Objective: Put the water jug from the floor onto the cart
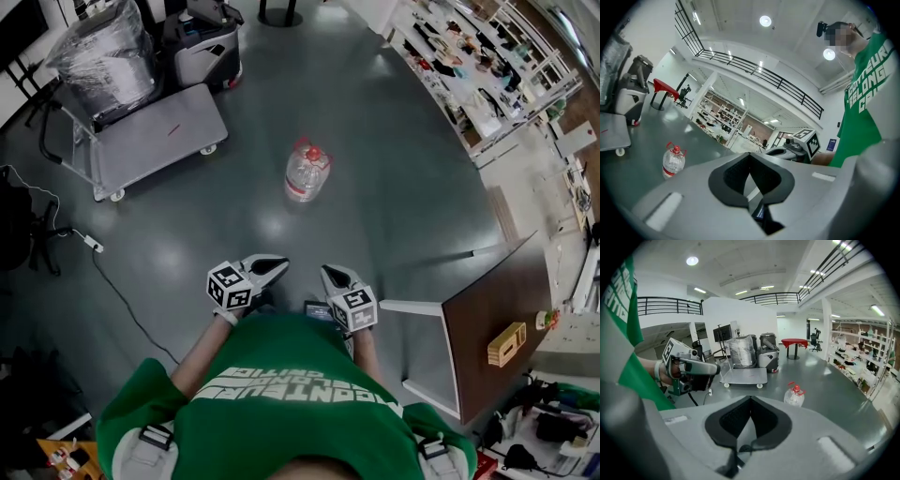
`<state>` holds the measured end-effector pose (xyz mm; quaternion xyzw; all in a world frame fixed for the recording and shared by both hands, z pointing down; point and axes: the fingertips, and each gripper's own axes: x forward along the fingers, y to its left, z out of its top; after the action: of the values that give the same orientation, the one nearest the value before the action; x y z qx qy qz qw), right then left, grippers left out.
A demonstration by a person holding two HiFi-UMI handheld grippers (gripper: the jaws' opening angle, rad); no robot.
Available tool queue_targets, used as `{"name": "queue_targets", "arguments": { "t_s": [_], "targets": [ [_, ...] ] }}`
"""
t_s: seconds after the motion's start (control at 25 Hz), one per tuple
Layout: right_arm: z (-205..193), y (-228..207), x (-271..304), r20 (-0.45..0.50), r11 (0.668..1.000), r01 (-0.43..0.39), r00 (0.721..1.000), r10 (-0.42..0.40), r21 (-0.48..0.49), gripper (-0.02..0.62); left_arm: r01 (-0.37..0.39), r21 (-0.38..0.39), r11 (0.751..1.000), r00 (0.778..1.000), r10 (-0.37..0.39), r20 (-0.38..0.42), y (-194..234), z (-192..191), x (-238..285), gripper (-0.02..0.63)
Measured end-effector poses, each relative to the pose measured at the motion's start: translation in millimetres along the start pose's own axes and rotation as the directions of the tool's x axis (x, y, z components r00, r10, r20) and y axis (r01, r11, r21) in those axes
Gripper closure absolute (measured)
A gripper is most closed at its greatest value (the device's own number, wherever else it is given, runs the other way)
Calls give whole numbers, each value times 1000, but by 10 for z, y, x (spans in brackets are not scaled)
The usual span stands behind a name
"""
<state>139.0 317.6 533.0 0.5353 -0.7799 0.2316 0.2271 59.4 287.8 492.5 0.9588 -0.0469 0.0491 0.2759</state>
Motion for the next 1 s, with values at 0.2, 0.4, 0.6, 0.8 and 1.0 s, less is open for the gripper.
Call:
{"name": "queue_targets", "arguments": {
  "t_s": [0.2,0.4,0.6,0.8,1.0],
  "targets": [
    [-17,95,126,-28,999,-34,999,34,-5,608,-22,-16,1000,1000,23,9,94,5,-67,597],
    [85,102,287,-37,997,-63,997,62,-40,607,-50,-20,999,998,51,36,239,47,-127,597],
    [190,20,417,-37,995,-68,997,65,-67,609,-85,-34,996,996,86,37,388,65,-155,597],
    [243,-42,485,-34,997,-59,998,57,-48,609,-90,-28,996,996,91,8,455,67,-169,595],
    [161,-15,521,-47,997,-65,997,63,-44,607,-97,-40,994,995,98,14,543,43,-175,597]
  ]
}}
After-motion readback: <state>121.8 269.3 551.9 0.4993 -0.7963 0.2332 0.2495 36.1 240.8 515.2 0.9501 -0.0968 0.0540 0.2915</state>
